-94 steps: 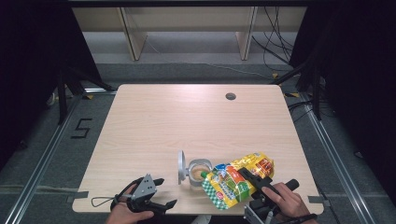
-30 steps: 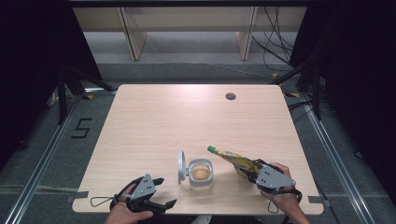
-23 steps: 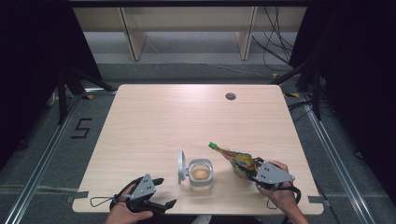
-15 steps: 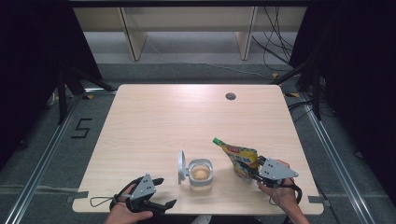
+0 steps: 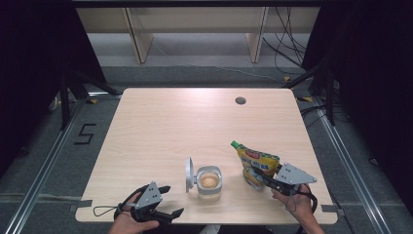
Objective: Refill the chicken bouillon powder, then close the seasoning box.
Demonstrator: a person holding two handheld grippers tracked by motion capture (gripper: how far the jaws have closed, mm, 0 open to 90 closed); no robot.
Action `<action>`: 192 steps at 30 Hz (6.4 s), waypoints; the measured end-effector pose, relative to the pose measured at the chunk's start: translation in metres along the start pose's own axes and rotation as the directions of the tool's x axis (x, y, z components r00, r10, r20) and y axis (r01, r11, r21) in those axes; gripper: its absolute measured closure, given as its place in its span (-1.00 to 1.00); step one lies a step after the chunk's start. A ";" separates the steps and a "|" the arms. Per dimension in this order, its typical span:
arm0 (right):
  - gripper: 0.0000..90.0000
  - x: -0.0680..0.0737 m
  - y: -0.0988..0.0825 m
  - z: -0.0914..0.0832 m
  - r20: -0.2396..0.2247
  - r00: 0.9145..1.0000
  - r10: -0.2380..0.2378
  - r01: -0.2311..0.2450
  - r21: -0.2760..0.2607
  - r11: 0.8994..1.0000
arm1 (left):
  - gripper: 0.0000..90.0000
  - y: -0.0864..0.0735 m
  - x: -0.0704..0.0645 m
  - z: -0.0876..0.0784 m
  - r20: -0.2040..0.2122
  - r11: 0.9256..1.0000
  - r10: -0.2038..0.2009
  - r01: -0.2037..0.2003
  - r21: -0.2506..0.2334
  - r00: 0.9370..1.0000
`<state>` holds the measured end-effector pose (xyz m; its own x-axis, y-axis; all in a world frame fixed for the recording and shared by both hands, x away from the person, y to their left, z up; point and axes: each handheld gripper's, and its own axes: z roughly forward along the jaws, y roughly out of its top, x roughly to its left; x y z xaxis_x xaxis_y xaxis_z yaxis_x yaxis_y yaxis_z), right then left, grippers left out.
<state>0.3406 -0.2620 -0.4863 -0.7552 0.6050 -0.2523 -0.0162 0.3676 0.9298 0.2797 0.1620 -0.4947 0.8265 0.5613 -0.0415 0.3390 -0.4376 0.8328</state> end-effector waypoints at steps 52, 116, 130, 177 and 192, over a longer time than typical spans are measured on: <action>-0.32 0.027 0.002 -0.055 0.146 0.938 0.316 -0.332 0.103 0.938 | -0.66 -0.001 -0.002 -0.001 -0.003 0.999 -0.035 0.035 -0.013 0.999; -0.58 0.050 -0.008 -0.074 0.177 0.946 0.273 -0.317 0.318 0.894 | -0.48 0.003 0.004 -0.012 -0.027 0.994 -0.091 0.089 -0.066 0.996; -0.57 0.052 -0.007 -0.074 0.186 0.944 0.273 -0.321 0.319 0.892 | 0.87 0.017 0.007 -0.026 -0.086 0.986 0.028 -0.041 -0.158 0.996; -0.55 0.051 -0.008 -0.074 0.187 0.939 0.289 -0.337 0.325 0.884 | 0.92 0.075 -0.005 0.001 0.006 0.980 0.097 -0.095 -0.178 0.995; -0.55 0.051 -0.009 -0.073 0.183 0.946 0.267 -0.315 0.327 0.891 | 0.17 0.056 0.004 -0.017 0.003 0.981 0.022 -0.021 -0.192 1.000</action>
<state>0.2545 -0.2863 -0.4877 -0.5988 0.7999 -0.0391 0.4376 0.3677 0.8205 0.2941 0.1518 -0.4387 0.8351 0.5495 -0.0246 0.2286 -0.3060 0.9242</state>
